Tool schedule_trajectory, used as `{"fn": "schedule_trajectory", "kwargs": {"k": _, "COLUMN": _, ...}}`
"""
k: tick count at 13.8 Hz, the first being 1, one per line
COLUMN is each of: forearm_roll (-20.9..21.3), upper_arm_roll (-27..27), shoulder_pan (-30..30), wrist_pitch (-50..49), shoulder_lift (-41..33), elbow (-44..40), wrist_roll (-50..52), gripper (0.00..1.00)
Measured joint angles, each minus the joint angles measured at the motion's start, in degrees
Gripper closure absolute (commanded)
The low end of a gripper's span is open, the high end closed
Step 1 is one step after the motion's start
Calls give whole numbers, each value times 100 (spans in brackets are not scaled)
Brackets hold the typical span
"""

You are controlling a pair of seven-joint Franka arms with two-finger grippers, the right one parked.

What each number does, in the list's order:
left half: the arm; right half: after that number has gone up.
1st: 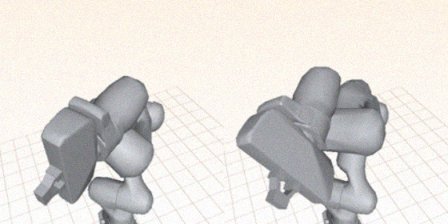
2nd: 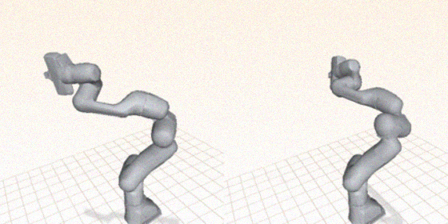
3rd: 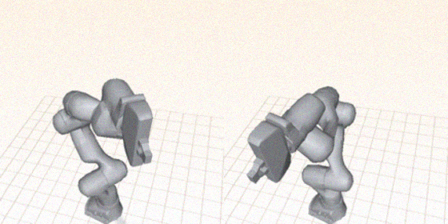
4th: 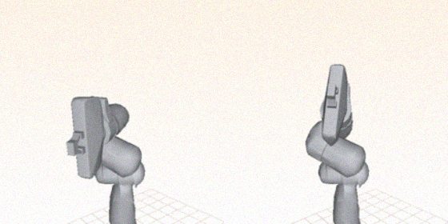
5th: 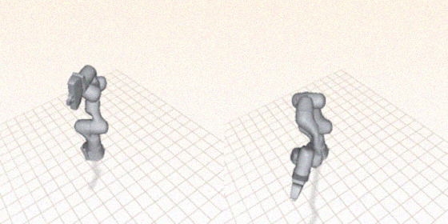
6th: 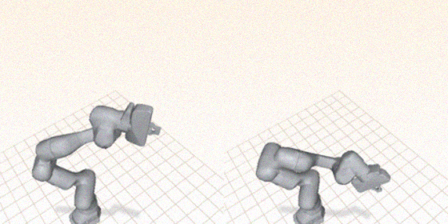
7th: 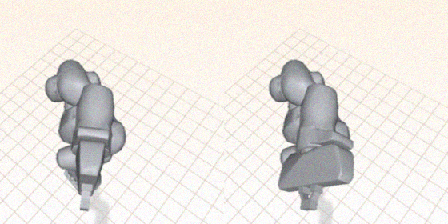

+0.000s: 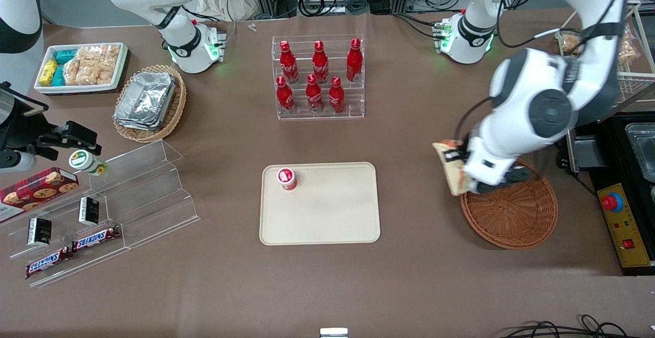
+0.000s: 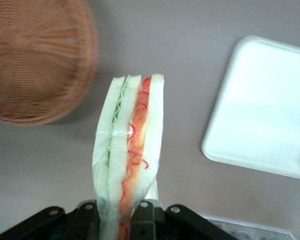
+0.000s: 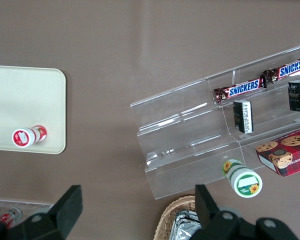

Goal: Place sandwich from basket to tray
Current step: 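Lift the sandwich with the left gripper and carry it toward the cream tray, then lower the sandwich onto the tray beside the red cup and open the left gripper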

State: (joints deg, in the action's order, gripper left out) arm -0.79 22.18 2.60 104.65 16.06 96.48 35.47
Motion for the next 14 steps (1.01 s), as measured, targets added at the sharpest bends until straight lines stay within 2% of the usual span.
{"fn": "schedule_trajectory", "kwargs": {"k": 2, "forearm_roll": 94, "upper_arm_roll": 193, "shoulder_pan": 423, "wrist_pitch": 451, "shoulder_lift": 340, "elbow": 15, "wrist_roll": 18, "gripper": 100}}
{"fn": "schedule_trajectory", "kwargs": {"k": 5, "forearm_roll": 304, "upper_arm_roll": 207, "shoulder_pan": 926, "wrist_pitch": 1231, "shoulder_lift": 971, "elbow": 21, "wrist_roll": 54, "gripper": 100}}
{"fn": "schedule_trajectory", "kwargs": {"k": 10, "forearm_roll": 1088, "upper_arm_roll": 181, "shoulder_pan": 986, "wrist_pitch": 2460, "shoulder_lift": 1837, "elbow": -19, "wrist_roll": 346, "gripper": 100}}
{"fn": "schedule_trajectory", "kwargs": {"k": 13, "forearm_roll": 1194, "upper_arm_roll": 191, "shoulder_pan": 1127, "wrist_pitch": 2776, "shoulder_lift": 2094, "elbow": -79, "wrist_roll": 363, "gripper": 100}}
{"fn": "schedule_trajectory", "kwargs": {"k": 14, "forearm_roll": 1200, "upper_arm_roll": 192, "shoulder_pan": 1159, "wrist_pitch": 2839, "shoulder_lift": 2154, "elbow": -108, "wrist_roll": 374, "gripper": 96}}
